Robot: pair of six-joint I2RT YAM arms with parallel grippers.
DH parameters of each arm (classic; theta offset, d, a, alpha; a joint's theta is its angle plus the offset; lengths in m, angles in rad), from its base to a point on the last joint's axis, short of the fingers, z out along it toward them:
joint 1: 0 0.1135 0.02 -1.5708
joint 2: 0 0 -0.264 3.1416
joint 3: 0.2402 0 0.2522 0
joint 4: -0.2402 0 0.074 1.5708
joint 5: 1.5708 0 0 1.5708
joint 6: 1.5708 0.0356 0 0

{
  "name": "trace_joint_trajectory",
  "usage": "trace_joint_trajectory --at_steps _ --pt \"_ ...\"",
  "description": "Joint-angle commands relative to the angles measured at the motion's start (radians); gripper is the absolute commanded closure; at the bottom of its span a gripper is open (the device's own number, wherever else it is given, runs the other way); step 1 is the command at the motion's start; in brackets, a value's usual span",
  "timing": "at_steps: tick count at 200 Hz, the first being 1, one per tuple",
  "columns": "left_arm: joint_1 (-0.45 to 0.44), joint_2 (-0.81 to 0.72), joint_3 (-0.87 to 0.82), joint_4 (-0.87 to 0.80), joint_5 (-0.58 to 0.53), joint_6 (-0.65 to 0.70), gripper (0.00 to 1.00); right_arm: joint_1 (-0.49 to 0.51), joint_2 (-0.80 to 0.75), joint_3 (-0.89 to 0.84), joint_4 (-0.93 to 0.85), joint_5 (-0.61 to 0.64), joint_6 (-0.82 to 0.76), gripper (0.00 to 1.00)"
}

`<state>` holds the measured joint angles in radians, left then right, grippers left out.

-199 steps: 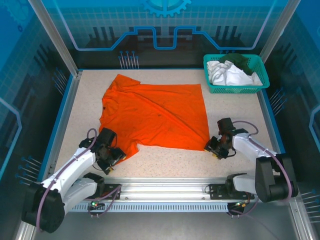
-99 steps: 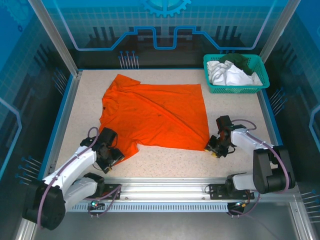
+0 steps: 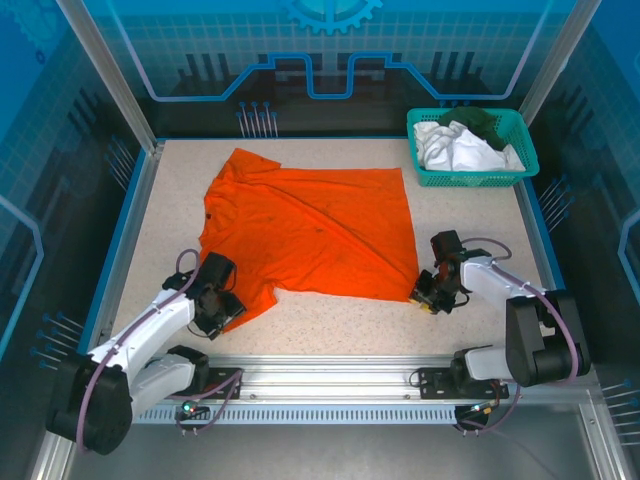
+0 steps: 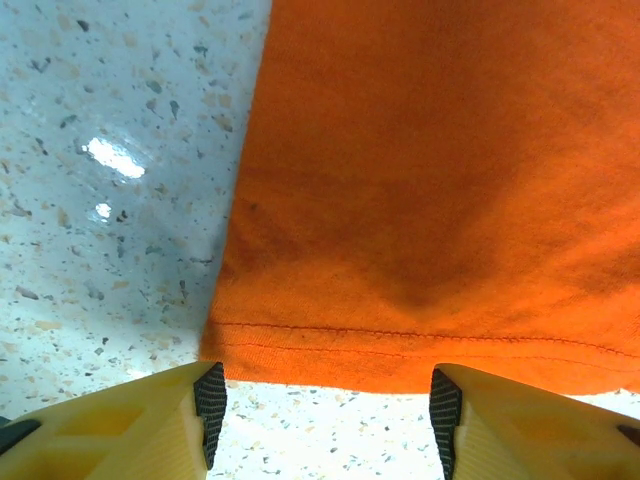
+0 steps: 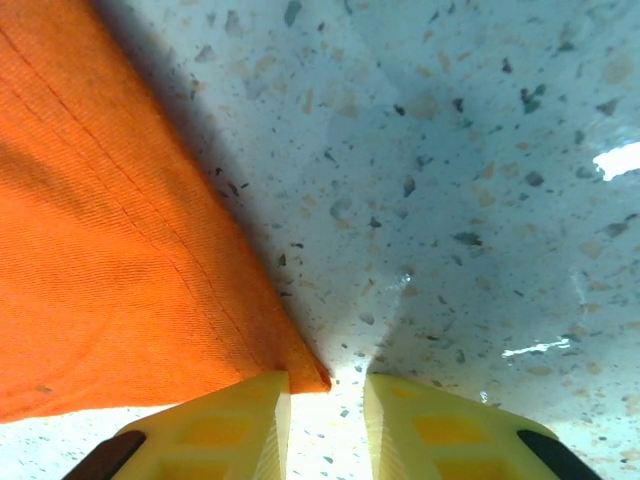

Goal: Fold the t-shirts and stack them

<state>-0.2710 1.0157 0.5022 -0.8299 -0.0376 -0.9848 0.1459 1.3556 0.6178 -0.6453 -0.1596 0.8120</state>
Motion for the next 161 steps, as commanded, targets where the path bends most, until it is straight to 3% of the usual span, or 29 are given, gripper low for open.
trace_joint_trajectory --at_steps 1,46,66,89,161 --pt "0.003 0.004 0.004 -0.016 -0.038 0.026 0.42 0.022 0.028 0.021 0.085 -0.011 0.000 0.76" --pt "-0.010 0.007 0.014 -0.048 -0.068 0.022 0.44 0.023 0.052 0.043 0.063 0.003 -0.005 0.83" --pt "-0.055 0.015 0.028 -0.087 -0.097 -0.004 0.41 0.023 0.056 0.051 0.058 0.002 -0.008 0.84" --pt "-0.097 0.026 0.038 -0.135 -0.139 -0.051 0.46 0.021 0.056 0.051 0.058 0.002 -0.006 0.84" --pt "-0.085 -0.005 -0.026 -0.045 -0.113 -0.084 0.49 0.024 0.062 0.053 0.056 0.001 -0.004 0.84"
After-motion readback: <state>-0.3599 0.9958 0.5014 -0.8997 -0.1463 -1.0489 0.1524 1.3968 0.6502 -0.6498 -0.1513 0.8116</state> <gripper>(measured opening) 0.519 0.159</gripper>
